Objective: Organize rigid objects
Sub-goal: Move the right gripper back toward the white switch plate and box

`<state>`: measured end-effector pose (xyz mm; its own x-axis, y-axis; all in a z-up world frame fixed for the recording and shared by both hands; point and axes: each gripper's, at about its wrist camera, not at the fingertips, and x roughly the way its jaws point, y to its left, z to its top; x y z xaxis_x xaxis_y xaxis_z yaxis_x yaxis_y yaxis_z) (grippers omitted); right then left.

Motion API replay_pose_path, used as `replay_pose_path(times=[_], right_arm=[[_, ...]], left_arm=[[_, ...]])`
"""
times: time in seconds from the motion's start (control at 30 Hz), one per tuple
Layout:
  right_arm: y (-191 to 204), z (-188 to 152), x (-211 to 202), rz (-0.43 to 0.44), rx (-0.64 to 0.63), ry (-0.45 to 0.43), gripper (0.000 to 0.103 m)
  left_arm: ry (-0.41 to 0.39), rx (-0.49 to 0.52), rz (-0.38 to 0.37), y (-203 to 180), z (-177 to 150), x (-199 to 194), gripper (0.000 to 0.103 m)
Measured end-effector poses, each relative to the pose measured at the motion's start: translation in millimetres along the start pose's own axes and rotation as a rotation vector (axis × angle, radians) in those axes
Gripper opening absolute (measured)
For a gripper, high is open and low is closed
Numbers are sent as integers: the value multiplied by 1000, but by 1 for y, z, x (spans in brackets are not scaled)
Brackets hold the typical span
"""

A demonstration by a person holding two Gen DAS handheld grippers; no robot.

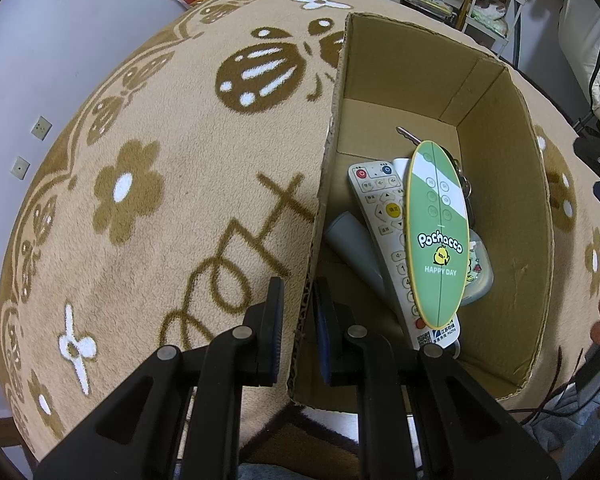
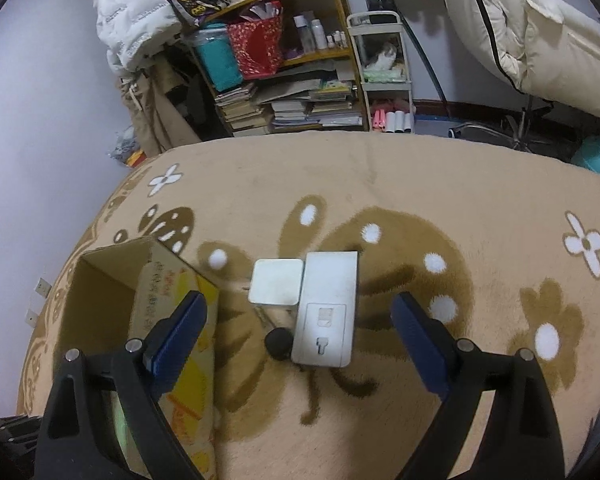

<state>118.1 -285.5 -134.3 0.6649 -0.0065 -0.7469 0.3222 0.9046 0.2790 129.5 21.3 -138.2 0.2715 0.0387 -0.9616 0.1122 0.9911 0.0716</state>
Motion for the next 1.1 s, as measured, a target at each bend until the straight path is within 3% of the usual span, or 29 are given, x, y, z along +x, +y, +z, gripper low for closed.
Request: replay_pose_path(times=[0.7, 0.93, 1.1], right_arm=[[-26, -13, 51, -16, 5, 104, 98], [-29, -19, 60, -42, -26, 131, 92], [-33, -21, 67, 4, 25, 138, 92]], left_arm=[[5, 8, 2, 0, 1, 1, 15], [4, 9, 4, -1, 1, 0, 15], [6, 7, 4, -1, 1, 0, 15]])
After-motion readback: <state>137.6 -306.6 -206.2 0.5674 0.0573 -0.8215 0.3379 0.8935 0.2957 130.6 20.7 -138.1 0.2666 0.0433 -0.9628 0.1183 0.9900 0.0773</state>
